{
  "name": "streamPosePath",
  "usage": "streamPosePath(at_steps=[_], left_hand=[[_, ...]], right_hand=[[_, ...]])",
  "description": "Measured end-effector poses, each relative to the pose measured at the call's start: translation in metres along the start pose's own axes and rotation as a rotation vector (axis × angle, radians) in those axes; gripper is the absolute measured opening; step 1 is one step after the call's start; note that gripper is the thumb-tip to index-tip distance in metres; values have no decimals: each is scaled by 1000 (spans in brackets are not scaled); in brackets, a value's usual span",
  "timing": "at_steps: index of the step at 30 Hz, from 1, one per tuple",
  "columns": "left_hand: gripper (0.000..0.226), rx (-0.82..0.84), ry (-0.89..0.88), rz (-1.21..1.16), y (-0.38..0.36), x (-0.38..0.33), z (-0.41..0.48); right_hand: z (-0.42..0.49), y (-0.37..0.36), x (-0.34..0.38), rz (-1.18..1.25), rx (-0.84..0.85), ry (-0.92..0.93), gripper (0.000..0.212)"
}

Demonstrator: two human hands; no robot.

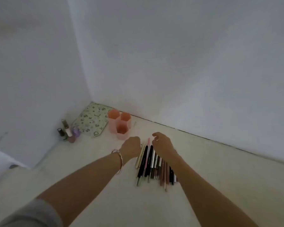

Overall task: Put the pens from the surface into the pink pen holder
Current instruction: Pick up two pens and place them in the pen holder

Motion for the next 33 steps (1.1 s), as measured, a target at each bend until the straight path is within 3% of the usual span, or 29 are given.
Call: streamPosePath(at_steps=[15,18,22,28,33], left_hand=[[27,-63,210,79,-67,3,18],[32,-50,245,-51,-59,5,25],[46,-152,198,-439,-15,14,42],[88,-353,27,-748,49,30,57],[67,-458,41,-814,68,45,58]], right_hand=[[37,-28,-31,102,-113,-18,26],[43,-29,-33,90,-126,-5,26],[53,-38,-31,-34,-98,-14,26],[56,-72,-23,-401,27,38,23],[57,-93,-21,-515,3,130,17]])
Point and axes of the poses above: each hand's wrist, its own z-axis towards the middle knuckle, its own y-axis out of the back of the hand, x = y × z, the point moved 2 cm from there along z, towards the middle knuckle, and after that the axes turned 10 degrees about -x, right-handed, at the moved point
